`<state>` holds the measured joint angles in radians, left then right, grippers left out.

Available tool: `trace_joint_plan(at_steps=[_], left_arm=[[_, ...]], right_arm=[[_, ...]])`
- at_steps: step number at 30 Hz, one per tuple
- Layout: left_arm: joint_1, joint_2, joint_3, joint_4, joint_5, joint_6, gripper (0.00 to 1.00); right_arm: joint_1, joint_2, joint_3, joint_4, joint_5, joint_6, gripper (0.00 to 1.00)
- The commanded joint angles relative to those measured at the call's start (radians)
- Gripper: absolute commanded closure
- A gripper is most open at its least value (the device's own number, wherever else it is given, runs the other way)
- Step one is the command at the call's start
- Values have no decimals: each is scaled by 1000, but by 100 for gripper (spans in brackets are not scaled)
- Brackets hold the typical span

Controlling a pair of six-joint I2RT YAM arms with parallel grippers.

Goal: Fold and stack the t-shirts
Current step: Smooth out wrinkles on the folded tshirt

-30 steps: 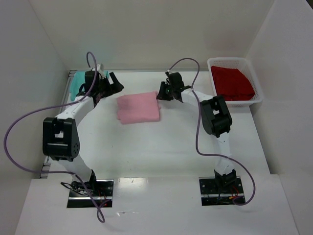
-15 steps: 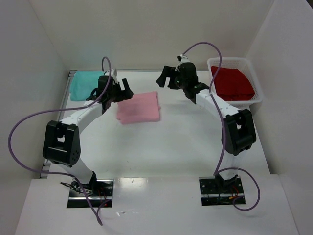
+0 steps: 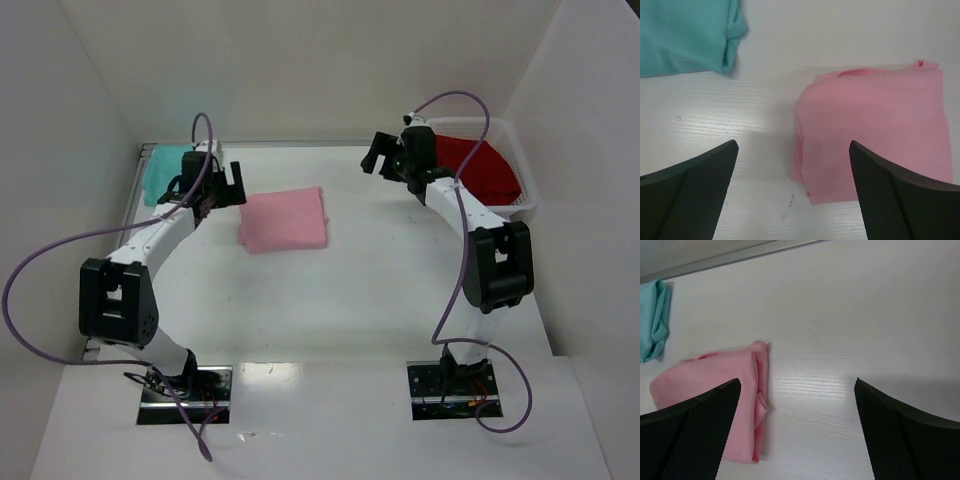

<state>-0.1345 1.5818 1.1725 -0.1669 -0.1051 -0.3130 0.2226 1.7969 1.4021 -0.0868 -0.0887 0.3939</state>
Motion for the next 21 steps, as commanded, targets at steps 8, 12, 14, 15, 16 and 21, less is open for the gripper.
trace_joint_plan(at_steps=[8,12,14,15,16,21], left_arm=[[81,-37,4,44,163,-1,0],[81,-16,-8,91,342,-47,0],[81,9,-31,131,460,-60,0],[81,9,-40,171,552,-81,0],[81,21,-53,190,579,-90,0],[81,75,-100,201,553,-109,0]], right_arm=[[-5,-82,-32,62,-85,-17,0],[-5,-73,-54,119,-167,17,0],[-5,-35,-54,150,-244,32,0],[-5,-21,-54,150,-268,48,1],[-5,13,-43,165,-293,48,4],[32,122,34,167,-404,66,8]])
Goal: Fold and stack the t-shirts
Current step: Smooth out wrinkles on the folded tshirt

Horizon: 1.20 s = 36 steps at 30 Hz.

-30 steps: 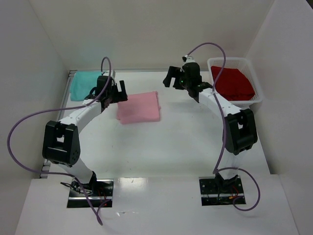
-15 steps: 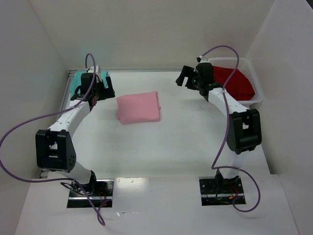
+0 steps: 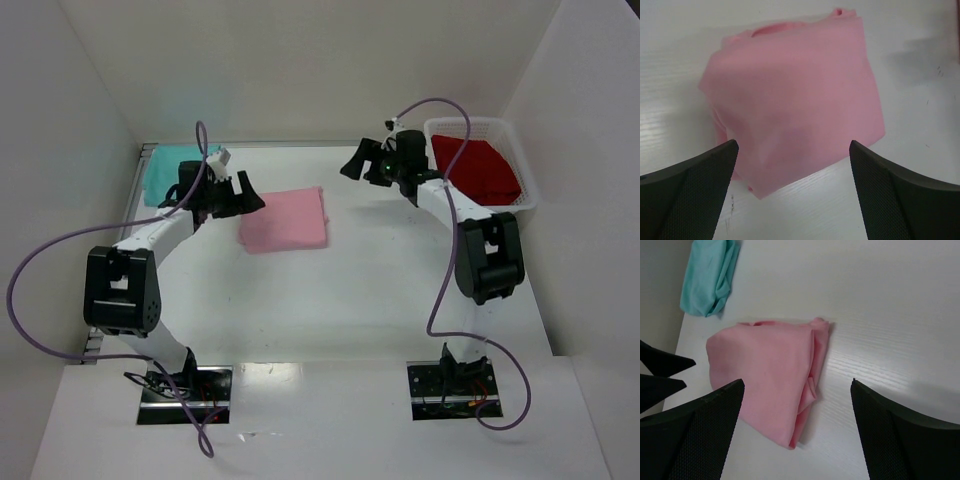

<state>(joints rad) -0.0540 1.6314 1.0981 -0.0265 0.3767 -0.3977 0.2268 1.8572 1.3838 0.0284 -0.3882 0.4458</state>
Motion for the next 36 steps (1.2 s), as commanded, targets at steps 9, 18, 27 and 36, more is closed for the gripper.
trace_joint_plan(at_steps=[9,18,27,36], left_arm=[[40,35,-87,126,2,-92,0],[82,-47,-176,172,88,-113,2],[82,-165,-219,203,155,-125,39],[69,-88,-250,228,187,-135,83]], right_arm=[[137,201,208,62,-104,36,10],[180,344,394,82,-185,83,43],[267,551,665,13,-259,110,90],[347,698,938,-122,-253,93,100]])
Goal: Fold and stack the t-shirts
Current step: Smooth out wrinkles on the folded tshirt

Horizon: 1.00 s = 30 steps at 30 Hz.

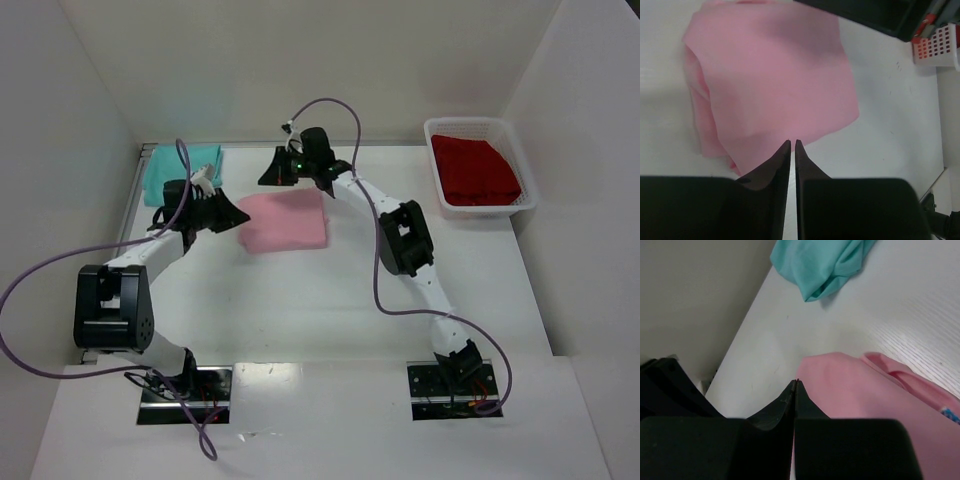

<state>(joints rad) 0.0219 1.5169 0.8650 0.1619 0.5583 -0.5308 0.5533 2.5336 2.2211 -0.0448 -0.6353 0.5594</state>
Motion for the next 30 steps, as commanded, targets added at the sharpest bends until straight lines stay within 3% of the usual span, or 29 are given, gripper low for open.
trace_joint_plan(at_steps=[1,8,15,30], left_arm=[[-31,40,-17,25,-11,15,87],[-117,109,17,-41,-124,25,100],[-185,154,71,-125,-331,12,100],[-185,175,63,-165,-425,-8,100]], right_arm=[[33,51,150,-90,5,-30,100],[53,203,343,-190,-7,-29,100],[71,390,688,-386,6,-38,100],[91,422,707,-472,143,-108,100]])
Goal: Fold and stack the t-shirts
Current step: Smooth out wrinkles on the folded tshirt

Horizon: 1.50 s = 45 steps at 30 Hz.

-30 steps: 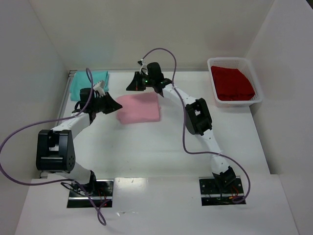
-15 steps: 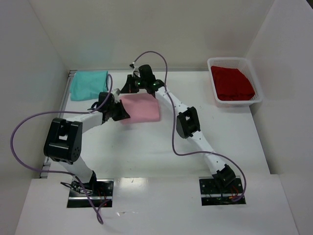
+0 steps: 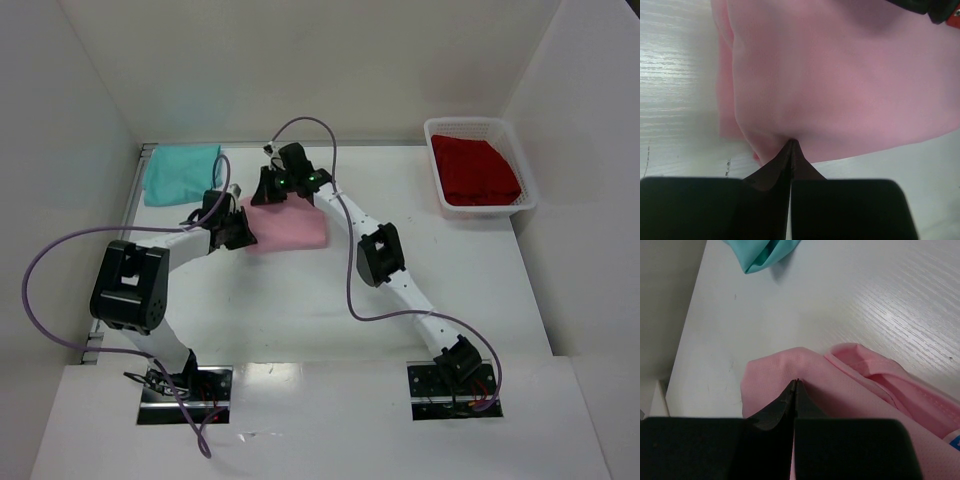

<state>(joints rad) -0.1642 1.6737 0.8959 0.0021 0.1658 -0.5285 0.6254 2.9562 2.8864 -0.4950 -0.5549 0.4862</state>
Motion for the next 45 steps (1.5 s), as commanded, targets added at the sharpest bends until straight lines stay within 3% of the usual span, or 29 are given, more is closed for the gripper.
trace_joint_plan(at_steps=[1,21,32,36,38,43,45], left_arm=[[2,27,32,-14,-32,-10,100],[2,58,23,-60,-32,-1,100],[2,15,-5,-91,-52,-1,100],[2,-21,-5,-100,-52,-1,100],[2,-40,11,-100,-52,-1,95],[2,-169,72,-119,-64,10,37],[2,-236,92,-119,-77,19,22]], right_arm=[[19,0,42,-22,78,-46,100],[19,0,24,-22,299,-52,100],[-21,18,33,-13,274,41,100],[-30,18,123,-13,247,41,100],[-42,18,195,-31,224,31,100],[-75,-58,246,-85,148,8,100],[-75,-124,237,-129,148,-15,96]])
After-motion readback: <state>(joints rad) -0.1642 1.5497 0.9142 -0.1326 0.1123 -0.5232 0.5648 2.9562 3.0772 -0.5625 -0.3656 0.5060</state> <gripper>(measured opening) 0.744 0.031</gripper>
